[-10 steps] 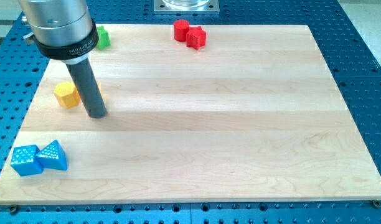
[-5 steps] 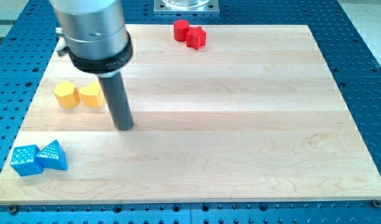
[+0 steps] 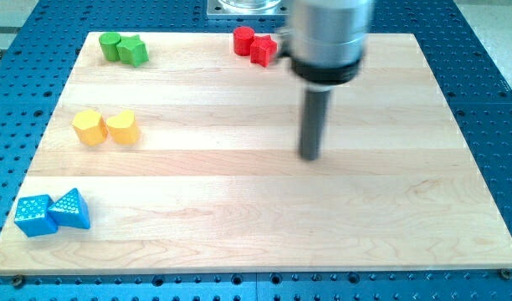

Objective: Place the red blocks vertically to each other

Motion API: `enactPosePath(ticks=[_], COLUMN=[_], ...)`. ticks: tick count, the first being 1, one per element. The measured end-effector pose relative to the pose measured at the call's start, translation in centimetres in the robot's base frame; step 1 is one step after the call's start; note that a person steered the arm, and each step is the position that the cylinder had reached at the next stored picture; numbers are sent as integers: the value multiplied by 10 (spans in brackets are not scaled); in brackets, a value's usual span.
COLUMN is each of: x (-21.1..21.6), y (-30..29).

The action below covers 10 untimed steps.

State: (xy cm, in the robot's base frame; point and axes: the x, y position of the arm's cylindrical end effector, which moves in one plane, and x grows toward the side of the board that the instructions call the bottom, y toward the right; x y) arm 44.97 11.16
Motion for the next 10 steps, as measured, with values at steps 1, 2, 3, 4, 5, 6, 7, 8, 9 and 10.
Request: enactPosePath(ticks=[1, 2, 3, 4, 5, 6, 7, 8, 9, 10], x=[-76, -146, -204, -243, -231, -190, -208, -251, -215, -139], y=[16, 17, -57, -93, -168, -169, -147, -142, -96, -93])
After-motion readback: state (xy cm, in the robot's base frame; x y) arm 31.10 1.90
